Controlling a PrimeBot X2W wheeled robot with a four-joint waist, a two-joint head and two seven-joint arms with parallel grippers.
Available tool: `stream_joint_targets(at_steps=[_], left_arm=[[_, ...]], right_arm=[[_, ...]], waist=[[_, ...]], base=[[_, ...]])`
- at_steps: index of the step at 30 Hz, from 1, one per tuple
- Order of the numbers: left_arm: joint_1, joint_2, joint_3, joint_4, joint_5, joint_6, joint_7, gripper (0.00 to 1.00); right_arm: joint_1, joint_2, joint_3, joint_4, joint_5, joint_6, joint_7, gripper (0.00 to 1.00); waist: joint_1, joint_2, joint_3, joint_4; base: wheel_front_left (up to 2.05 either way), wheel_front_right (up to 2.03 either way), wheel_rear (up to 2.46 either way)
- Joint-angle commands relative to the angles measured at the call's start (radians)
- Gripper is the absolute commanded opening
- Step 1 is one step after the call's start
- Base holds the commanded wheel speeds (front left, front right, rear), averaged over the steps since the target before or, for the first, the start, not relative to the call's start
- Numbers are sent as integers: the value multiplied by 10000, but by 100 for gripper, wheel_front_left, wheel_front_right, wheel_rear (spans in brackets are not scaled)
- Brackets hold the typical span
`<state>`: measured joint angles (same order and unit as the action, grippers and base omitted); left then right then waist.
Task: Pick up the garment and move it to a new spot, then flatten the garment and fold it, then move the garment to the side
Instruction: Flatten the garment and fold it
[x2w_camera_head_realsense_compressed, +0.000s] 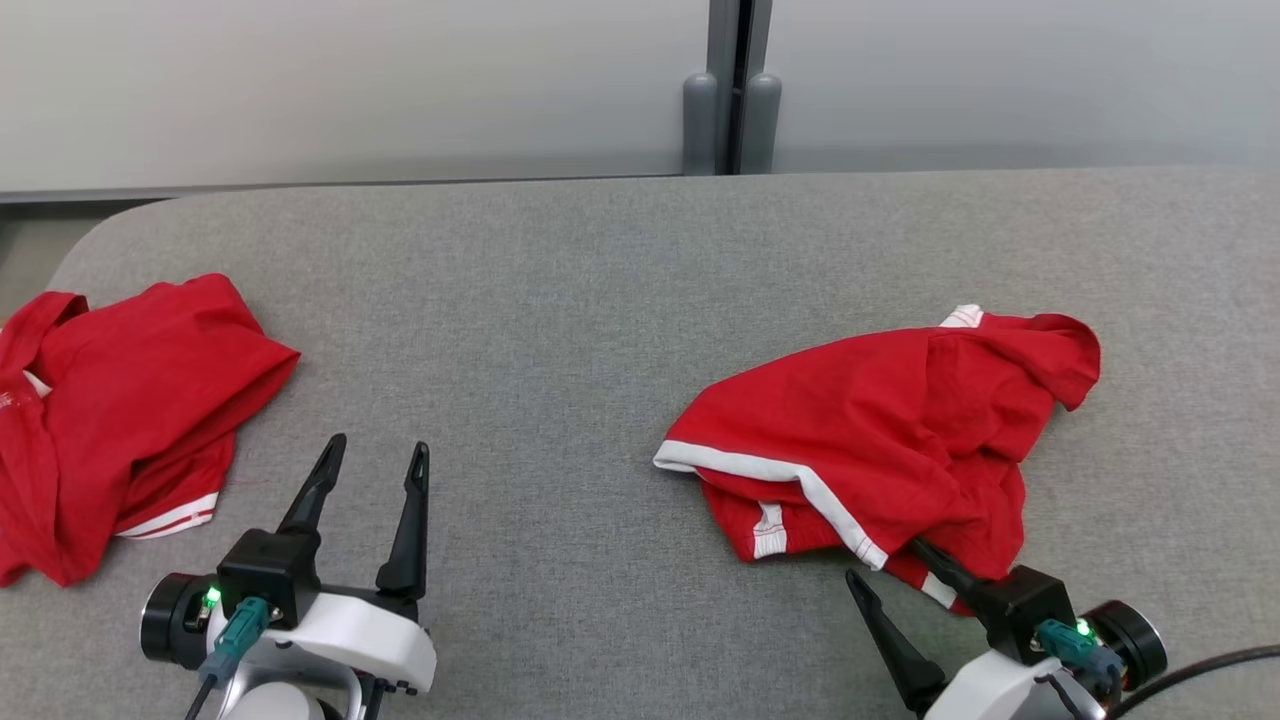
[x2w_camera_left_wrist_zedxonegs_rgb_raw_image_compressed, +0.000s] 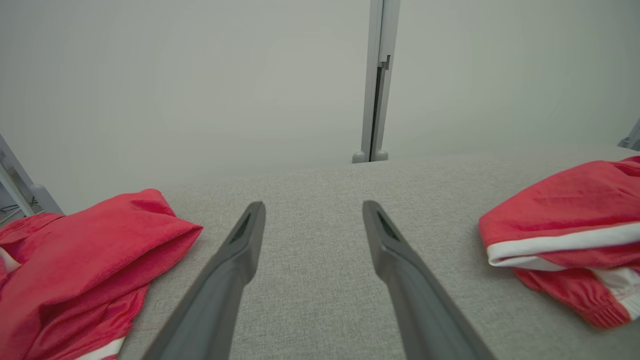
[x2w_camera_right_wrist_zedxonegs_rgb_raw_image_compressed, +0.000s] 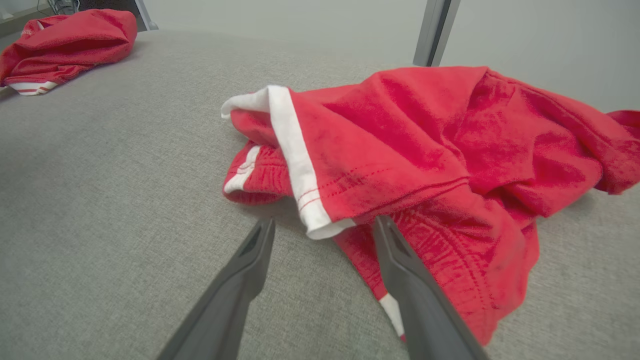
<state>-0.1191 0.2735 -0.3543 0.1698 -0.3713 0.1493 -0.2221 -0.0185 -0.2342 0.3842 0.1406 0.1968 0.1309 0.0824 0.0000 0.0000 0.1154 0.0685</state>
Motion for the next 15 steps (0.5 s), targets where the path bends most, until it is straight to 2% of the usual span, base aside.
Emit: stream_joint_targets(at_steps=[1,2,3,5,9,15], left_arm=[[-235,7,17,23,15,-34,-79,100],[-249,-25,-3,66,12,-37,-88,100],[-288,-52,-19,113,17,-43,-107,100],[-389,-102,-37,179,20,-60,-162,100],[-502,-162,-50,299,19,-59,-219,100],[-593,-137,19,365,44,-25,-298,100]], right_arm=[[-255,-45,80,96,-67,-3,-85,100],[-320,-27,126,237,-87,-3,-131,100],[-397,-21,169,340,-119,-3,-173,91],[-583,2,201,552,-162,-3,-255,0],[-909,13,238,712,-75,-3,-556,0],[-1165,25,-173,83,245,-3,-825,0]], waist=[[0,0,117,79],[0,0,156,101],[0,0,199,120],[0,0,259,141],[0,0,359,166],[0,0,430,43]], base=[[0,0,0],[0,0,0],[0,0,0],[0,0,0],[0,0,0],[0,0,0]])
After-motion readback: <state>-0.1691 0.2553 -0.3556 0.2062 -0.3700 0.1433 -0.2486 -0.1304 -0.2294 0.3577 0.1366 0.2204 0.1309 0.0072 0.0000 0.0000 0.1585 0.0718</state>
